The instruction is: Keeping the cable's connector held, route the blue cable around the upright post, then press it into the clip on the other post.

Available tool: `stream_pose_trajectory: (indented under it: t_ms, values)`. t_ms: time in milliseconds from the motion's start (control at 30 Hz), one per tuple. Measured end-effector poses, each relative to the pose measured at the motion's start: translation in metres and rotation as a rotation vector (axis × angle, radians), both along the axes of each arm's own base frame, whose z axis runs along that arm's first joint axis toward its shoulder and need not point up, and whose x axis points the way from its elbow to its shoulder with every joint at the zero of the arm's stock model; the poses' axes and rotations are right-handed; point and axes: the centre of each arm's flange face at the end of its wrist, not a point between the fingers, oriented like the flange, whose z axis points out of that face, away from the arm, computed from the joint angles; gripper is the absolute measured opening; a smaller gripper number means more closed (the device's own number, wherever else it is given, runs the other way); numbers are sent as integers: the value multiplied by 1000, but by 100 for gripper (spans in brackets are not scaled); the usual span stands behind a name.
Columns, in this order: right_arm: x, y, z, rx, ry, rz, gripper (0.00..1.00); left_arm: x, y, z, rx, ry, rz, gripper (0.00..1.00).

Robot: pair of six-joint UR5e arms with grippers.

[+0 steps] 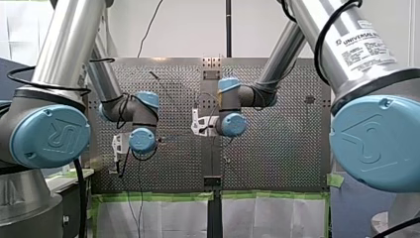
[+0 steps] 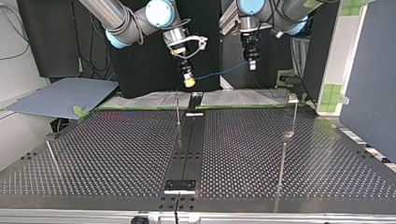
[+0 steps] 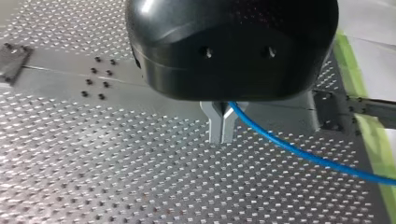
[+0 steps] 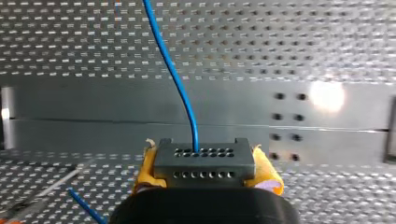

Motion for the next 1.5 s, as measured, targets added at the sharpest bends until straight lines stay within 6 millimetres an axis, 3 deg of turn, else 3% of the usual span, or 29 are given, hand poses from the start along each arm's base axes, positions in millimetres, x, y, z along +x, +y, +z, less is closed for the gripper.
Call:
stream_pose_trajectory:
  t_ms: [633,867,1000,1200,1500]
  values:
    - [6,-19,151,-151,-188,30,0,58,0,125,-127,-180,89,0]
    - [8,-32,169,-156,-238,49,0,70,4,180,-208,-259,106,0]
    - [12,-43,167,-147,-246,53,0,74,9,213,-222,-298,117,0]
    - [23,-54,162,-133,-237,64,0,71,20,244,-222,-325,138,0]
    - [38,-58,195,-141,-244,89,0,71,34,295,-240,-402,139,0]
